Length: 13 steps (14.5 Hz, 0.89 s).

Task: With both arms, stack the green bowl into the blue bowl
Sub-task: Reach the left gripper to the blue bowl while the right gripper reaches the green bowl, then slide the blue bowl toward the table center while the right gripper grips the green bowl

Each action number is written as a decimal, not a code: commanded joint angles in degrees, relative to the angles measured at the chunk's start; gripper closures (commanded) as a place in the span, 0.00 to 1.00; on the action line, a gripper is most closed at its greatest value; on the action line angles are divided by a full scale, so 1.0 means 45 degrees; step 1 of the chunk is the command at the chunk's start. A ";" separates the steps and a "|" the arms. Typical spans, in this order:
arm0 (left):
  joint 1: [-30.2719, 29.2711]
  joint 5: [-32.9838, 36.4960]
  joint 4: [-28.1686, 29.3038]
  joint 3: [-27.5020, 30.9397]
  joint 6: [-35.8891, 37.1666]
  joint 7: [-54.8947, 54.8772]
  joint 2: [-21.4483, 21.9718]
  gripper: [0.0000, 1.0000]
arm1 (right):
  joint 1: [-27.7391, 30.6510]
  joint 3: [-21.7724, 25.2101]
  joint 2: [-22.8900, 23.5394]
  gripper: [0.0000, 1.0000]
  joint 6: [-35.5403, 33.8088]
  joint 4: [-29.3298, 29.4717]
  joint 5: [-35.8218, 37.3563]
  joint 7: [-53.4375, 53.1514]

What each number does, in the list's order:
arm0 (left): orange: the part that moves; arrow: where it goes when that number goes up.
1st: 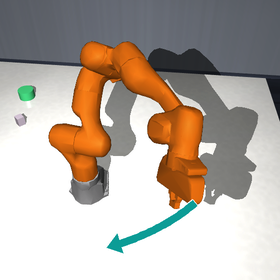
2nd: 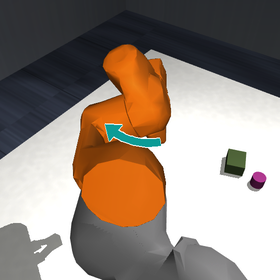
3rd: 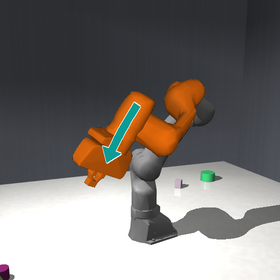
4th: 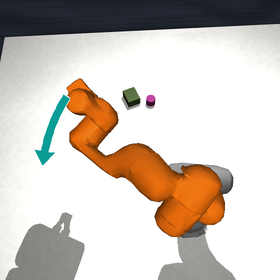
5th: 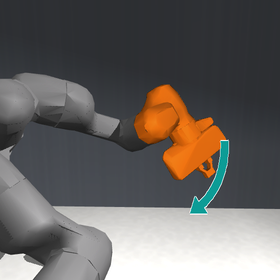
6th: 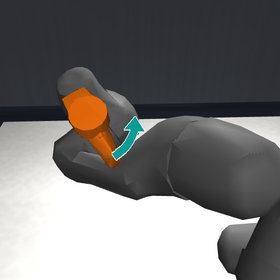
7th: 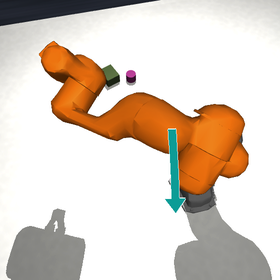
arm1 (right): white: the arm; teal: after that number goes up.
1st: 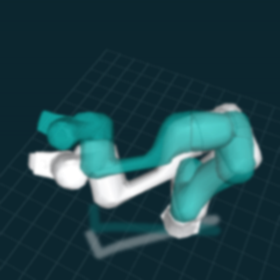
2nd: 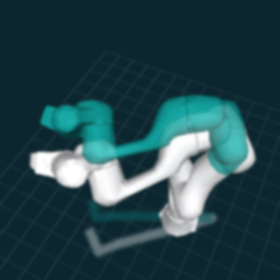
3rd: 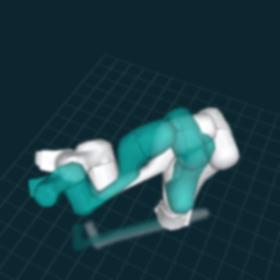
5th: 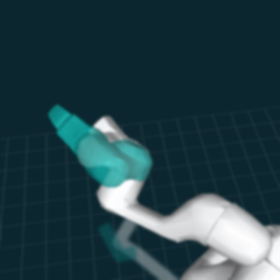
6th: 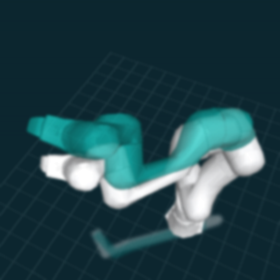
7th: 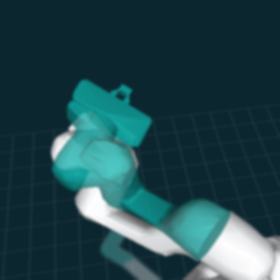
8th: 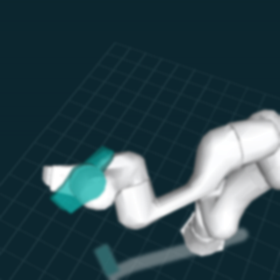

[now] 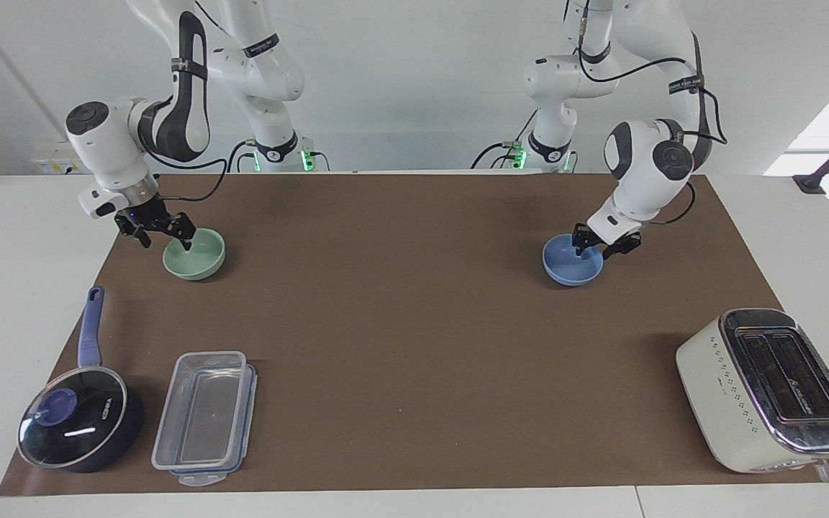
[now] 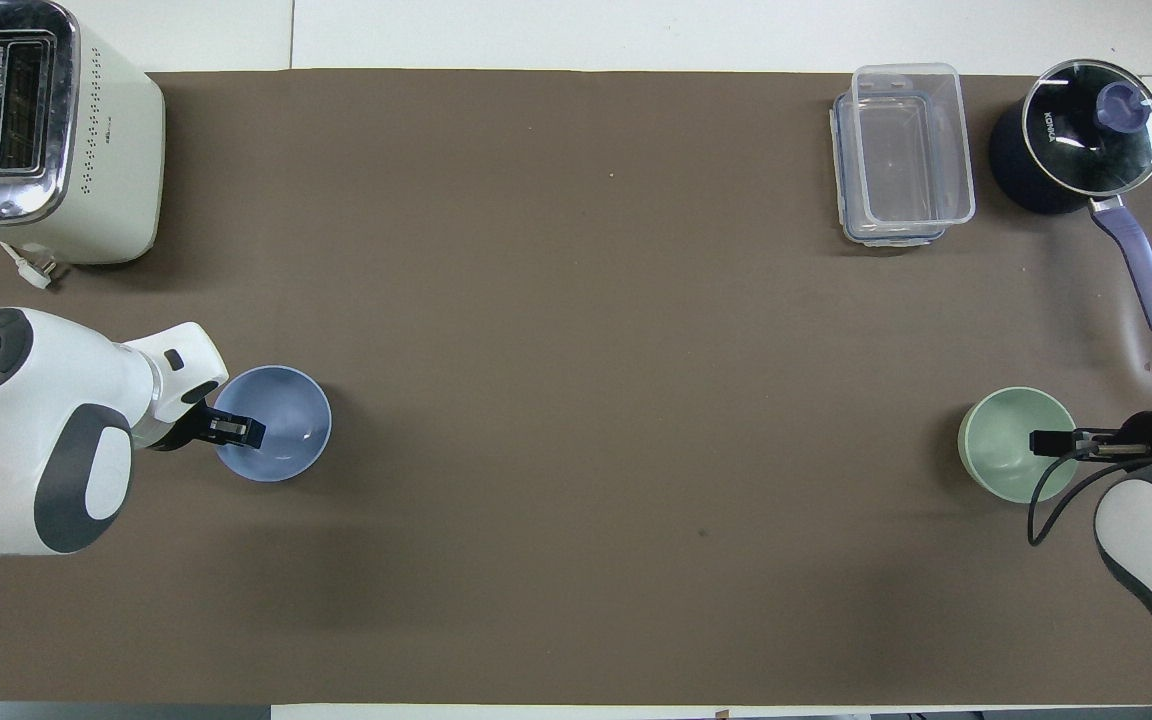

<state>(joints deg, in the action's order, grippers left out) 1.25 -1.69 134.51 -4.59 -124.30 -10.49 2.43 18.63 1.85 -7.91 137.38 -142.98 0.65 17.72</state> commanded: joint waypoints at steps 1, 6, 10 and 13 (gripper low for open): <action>0.0035 0.0318 0.0362 0.0063 -0.0482 -0.0110 0.0223 0.87 | 0.0312 -0.0098 0.0292 0.00 0.0272 -0.0101 -0.0165 0.0886; 0.0131 0.0318 -0.1581 0.0044 0.0953 0.0686 -0.0535 1.00 | 0.0566 -0.0098 0.0645 0.11 0.0624 -0.0101 -0.0165 0.0966; 0.2351 -0.0148 -0.5901 0.0005 0.4396 0.3943 -0.2138 1.00 | 0.0566 -0.0118 0.0625 1.00 0.0352 -0.0101 -0.0165 0.0635; 0.4734 -0.1029 -0.5579 0.0005 0.3486 0.6543 -0.2083 1.00 | 0.0566 -0.0118 0.0606 1.00 -0.0059 0.0113 -0.0243 0.0595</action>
<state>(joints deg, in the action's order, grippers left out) 16.15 -4.70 109.88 -5.15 -107.54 12.12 -5.09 20.39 1.86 -4.86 138.31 -142.96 0.61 20.56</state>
